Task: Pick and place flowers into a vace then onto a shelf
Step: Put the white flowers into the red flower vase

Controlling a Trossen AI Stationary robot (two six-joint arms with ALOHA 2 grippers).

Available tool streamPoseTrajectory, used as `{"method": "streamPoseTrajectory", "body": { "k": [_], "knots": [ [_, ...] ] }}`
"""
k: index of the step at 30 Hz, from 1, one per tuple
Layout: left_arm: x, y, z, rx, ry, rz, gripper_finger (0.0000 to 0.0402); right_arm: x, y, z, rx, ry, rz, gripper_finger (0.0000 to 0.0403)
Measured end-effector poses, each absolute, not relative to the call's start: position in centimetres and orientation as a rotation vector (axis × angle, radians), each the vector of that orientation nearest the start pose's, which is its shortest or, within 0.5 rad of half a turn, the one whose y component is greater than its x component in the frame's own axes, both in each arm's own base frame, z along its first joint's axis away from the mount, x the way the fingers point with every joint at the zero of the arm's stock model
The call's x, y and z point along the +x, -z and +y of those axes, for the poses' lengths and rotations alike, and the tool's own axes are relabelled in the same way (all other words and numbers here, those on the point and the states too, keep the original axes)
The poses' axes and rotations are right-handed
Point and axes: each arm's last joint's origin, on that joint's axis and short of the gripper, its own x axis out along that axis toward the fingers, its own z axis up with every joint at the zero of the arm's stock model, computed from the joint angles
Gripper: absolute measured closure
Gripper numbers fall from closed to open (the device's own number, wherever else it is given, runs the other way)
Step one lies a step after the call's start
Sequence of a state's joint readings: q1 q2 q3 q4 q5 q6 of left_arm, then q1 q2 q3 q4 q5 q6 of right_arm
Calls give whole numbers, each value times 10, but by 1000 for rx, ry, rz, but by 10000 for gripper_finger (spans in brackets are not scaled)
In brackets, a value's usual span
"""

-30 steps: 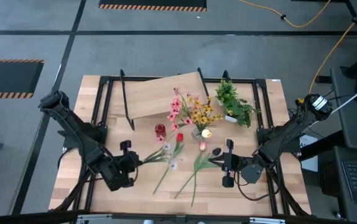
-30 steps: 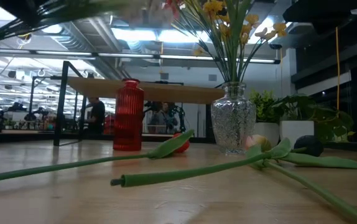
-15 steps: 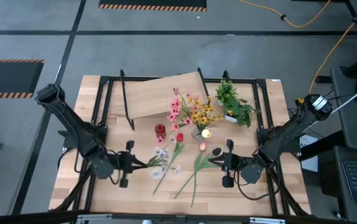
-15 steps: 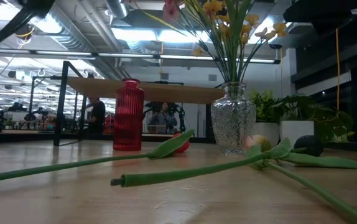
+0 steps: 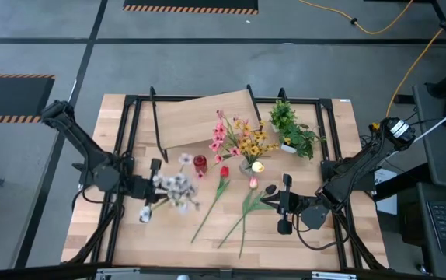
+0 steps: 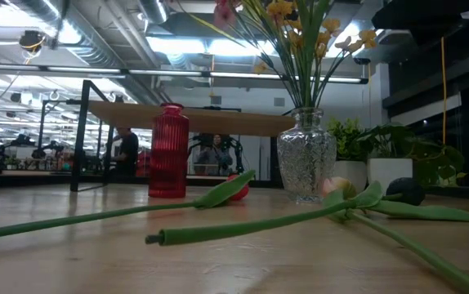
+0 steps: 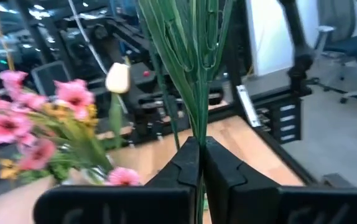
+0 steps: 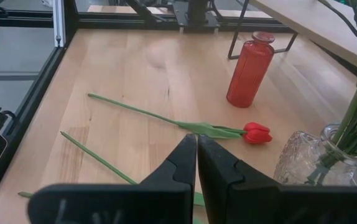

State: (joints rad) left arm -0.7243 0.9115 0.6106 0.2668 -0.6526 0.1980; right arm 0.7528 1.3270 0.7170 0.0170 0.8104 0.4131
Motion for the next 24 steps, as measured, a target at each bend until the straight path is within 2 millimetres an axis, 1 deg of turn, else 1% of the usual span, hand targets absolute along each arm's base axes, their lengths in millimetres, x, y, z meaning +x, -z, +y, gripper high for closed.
{"method": "streamPoseTrajectory", "body": {
  "k": [4, 8, 10, 15, 19, 24],
  "knots": [
    [171, -298, -104, 277, -12, -7, 398, 208, -219, 165, -15, 150, 397, 383],
    [181, -305, -89, 318, 0, -70, 398, 211, -212, 165, -35, 162, 415, 383],
    [186, -307, -80, 315, -13, -92, 398, 213, -208, 165, -50, 169, 426, 383],
    [195, -311, -58, 255, -120, -121, 398, 220, -200, 162, -82, 194, 451, 383],
    [201, -313, -49, 239, -172, -154, 398, 222, -198, 160, -78, 208, 457, 383],
    [214, -305, -46, 244, -206, -137, 398, 222, -198, 160, -74, 209, 456, 383]
  ]
}}
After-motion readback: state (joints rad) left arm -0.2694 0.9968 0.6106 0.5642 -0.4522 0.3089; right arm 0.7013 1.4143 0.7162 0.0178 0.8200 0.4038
